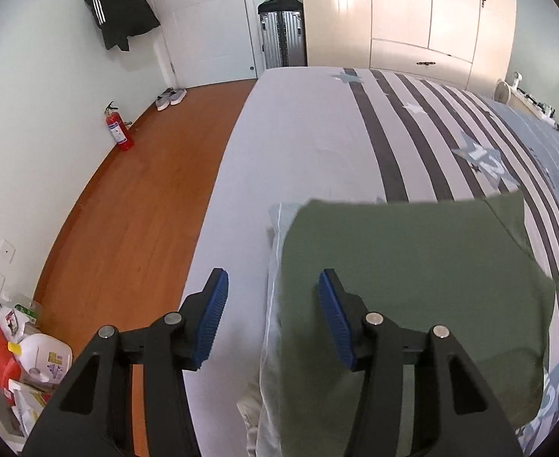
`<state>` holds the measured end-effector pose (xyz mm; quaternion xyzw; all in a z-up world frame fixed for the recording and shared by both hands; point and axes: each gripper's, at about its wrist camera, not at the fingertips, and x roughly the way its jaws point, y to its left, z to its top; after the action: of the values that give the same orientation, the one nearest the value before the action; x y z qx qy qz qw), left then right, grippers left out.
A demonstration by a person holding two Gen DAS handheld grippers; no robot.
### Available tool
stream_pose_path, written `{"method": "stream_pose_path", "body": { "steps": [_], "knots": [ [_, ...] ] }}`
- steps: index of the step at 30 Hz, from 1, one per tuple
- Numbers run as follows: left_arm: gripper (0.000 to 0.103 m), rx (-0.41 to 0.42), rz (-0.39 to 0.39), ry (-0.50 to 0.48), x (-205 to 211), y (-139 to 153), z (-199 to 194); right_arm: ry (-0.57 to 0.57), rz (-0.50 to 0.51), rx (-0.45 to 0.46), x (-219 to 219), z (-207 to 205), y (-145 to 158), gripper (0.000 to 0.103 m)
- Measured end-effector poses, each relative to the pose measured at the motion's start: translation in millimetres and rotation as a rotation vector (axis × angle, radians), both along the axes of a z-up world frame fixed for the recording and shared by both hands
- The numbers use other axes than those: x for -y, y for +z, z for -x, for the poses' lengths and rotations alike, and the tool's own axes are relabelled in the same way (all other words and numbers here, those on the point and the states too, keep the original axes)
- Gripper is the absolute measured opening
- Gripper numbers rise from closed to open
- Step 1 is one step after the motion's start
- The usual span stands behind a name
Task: Fold clothes
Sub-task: 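Lower the polo onto the stack and open both grippers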
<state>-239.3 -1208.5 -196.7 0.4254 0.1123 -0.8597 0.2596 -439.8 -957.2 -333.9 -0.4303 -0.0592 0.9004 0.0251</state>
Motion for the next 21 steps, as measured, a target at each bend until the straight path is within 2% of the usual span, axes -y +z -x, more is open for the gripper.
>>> {"method": "stream_pose_path", "body": {
  "steps": [1, 3, 5, 6, 7, 9, 11, 14, 16, 19, 21],
  "knots": [
    [0.040, -0.004, 0.001, -0.006, 1, 1, 4, 0.001, -0.004, -0.014, 3, 9, 6, 0.048],
    [0.027, -0.015, 0.002, -0.020, 2, 2, 12, 0.027, 0.004, -0.044, 14, 30, 11, 0.041],
    [0.009, -0.020, -0.004, -0.039, 2, -2, 20, 0.058, 0.002, -0.063, 27, 50, 12, 0.026],
    [0.006, -0.009, -0.019, -0.040, 3, -8, 25, 0.080, 0.001, -0.056, 35, 62, 7, 0.021],
    [0.003, 0.002, -0.034, -0.041, 5, -13, 30, 0.102, 0.001, -0.047, 43, 74, 2, 0.010],
    [0.003, 0.033, -0.045, -0.030, 9, -25, 36, 0.116, -0.029, -0.006, 55, 98, -19, 0.005],
    [0.003, 0.055, -0.022, -0.025, 14, -35, 42, 0.101, -0.067, -0.004, 56, 113, -34, 0.001],
    [0.003, 0.081, 0.007, -0.003, 25, -48, 47, 0.025, -0.093, -0.015, 35, 132, -49, 0.001],
    [0.003, 0.064, -0.024, 0.015, 36, -49, 44, -0.059, -0.063, 0.019, 8, 146, -57, 0.001],
    [0.003, 0.018, -0.060, 0.018, 43, -39, 41, -0.093, -0.015, -0.007, -11, 142, -45, 0.001],
    [0.003, -0.016, -0.060, 0.019, 46, -28, 38, -0.057, -0.018, -0.056, -9, 132, -28, 0.001]
  ]
}}
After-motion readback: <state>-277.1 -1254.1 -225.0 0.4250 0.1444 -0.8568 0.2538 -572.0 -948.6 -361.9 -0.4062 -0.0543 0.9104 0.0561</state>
